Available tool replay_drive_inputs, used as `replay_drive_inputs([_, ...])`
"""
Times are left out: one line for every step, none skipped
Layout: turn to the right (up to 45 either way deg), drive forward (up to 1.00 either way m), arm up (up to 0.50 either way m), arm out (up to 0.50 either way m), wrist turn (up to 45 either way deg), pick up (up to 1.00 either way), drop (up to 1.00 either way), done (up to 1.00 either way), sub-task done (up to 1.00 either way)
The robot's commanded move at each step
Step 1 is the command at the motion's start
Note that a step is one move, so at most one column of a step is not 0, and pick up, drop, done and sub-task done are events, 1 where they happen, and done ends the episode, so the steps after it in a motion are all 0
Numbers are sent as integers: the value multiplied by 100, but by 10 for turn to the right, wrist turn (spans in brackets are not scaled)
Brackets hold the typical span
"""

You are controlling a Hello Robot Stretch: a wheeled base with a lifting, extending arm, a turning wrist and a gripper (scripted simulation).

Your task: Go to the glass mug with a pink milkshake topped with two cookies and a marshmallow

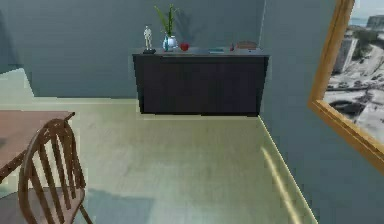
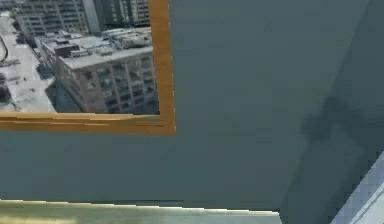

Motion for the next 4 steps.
replay_drive_inputs([0,100,0,0,0,0,0,0,0])
replay_drive_inputs([-60,0,0,0,0,0,0,0,0])
replay_drive_inputs([0,20,0,0,0,0,0,0,0])
replay_drive_inputs([-270,0,0,0,0,0,0,0,0])
